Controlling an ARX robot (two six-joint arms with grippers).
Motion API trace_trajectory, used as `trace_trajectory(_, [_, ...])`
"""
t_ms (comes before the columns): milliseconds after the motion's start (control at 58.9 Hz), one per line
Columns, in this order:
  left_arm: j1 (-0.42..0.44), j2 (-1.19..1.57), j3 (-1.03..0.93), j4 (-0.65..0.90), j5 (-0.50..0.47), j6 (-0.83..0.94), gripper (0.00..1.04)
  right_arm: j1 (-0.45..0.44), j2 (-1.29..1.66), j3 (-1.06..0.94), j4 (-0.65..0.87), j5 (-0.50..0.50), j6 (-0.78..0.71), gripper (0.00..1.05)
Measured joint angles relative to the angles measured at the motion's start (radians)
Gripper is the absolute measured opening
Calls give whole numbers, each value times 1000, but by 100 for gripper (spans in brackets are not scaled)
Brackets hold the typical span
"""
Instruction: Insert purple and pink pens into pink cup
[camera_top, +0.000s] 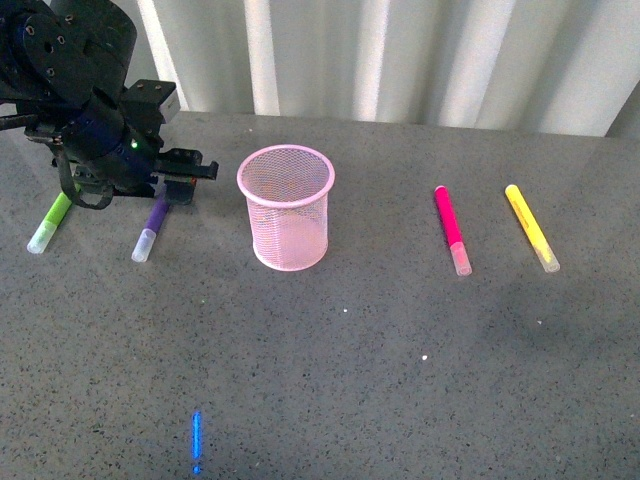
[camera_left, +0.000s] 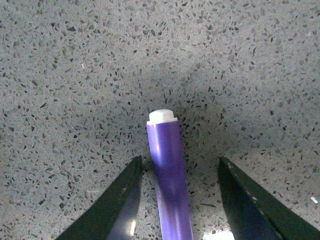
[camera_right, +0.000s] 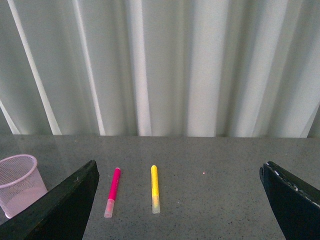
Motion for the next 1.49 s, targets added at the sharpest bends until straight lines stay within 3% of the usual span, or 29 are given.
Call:
trace_trajectory(102, [-1, 6, 10, -5, -1, -1, 30, 0, 0, 0, 0, 0, 0, 98])
trace_trajectory(238, [-1, 7, 11, -6, 2, -5, 14, 0, 0, 0, 0, 0, 0, 98])
trace_trajectory(510, [10, 1, -1, 15, 14, -55, 13, 0, 0, 0, 0, 0, 0, 98])
trace_trajectory(731, [39, -90, -116, 194, -23, -20, 13, 0, 0, 0, 0, 0, 0, 98])
trace_trajectory(798, [57, -184, -149, 233, 5, -29, 13, 0, 0, 0, 0, 0, 0, 98])
trace_trajectory(985, [79, -464, -345, 598, 142, -159, 13, 0, 0, 0, 0, 0, 0, 98])
trace_trajectory(1053, [66, -544, -437, 753, 149, -243, 13, 0, 0, 0, 0, 0, 0, 98])
trace_trajectory(1172, [-4, -621, -612, 1062, 57, -325, 13, 0, 0, 0, 0, 0, 0, 98])
trace_trajectory(1257, [-103, -600, -721, 1234, -74, -411, 13, 0, 0, 0, 0, 0, 0, 98])
trace_trajectory(1495, [-272, -435, -733, 1427, -288, -427, 13, 0, 0, 0, 0, 0, 0, 98])
